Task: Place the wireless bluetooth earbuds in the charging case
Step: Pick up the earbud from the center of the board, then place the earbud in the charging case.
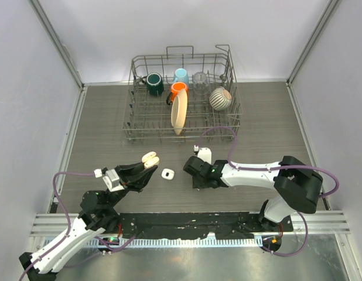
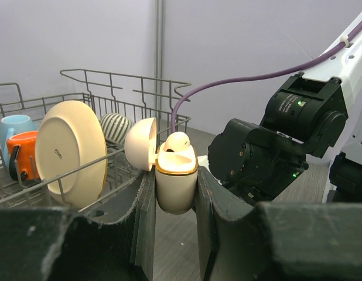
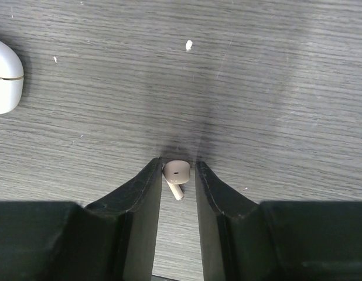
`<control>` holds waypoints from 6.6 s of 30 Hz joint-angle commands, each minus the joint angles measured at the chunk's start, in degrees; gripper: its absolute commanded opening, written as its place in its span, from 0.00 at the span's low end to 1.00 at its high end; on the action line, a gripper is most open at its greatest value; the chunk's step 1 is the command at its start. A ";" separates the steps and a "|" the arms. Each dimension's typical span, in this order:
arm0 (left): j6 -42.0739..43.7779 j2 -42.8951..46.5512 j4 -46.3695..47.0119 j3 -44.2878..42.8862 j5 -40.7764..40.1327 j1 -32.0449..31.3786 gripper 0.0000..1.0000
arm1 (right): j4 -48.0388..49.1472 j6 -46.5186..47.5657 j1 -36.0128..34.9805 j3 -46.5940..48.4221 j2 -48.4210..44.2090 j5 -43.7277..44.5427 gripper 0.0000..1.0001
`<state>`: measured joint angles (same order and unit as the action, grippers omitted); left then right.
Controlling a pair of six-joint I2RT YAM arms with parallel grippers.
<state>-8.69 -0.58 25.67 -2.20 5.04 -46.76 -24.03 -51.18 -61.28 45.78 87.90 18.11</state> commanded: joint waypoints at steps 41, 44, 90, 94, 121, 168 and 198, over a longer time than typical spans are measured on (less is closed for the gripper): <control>0.69 2.95 0.61 4.04 -0.99 0.09 0.00 | -2.69 -3.40 -0.16 -0.87 -0.45 3.16 0.33; 0.69 2.95 0.52 4.13 -1.00 0.01 0.00 | -2.69 -3.32 -0.16 -0.96 -0.80 3.07 0.34; 0.25 2.95 1.66 5.01 -1.43 0.01 0.00 | -2.42 -4.37 -0.34 -2.36 -2.38 2.55 0.46; 0.43 2.95 1.22 4.57 -1.26 0.09 0.00 | -2.69 -4.28 -0.33 -1.57 -2.38 2.81 0.47; 0.87 2.95 1.31 4.66 -1.52 0.01 0.00 | -4.36 -8.50 -0.95 -1.31 -0.97 2.63 0.38; 0.07 0.93 6.23 5.71 -2.14 0.01 0.00 | 65.68 33.59 -22.22 -1.49 -23.57 23.13 0.01; 0.07 1.72 6.23 5.45 -0.65 0.01 0.00 | 71.14 38.08 -22.22 7.48 -8.53 17.05 0.01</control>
<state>-8.60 -0.58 28.91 -2.20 3.70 -46.76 44.53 -14.61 -83.15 50.35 78.74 34.81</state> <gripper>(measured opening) 0.307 0.263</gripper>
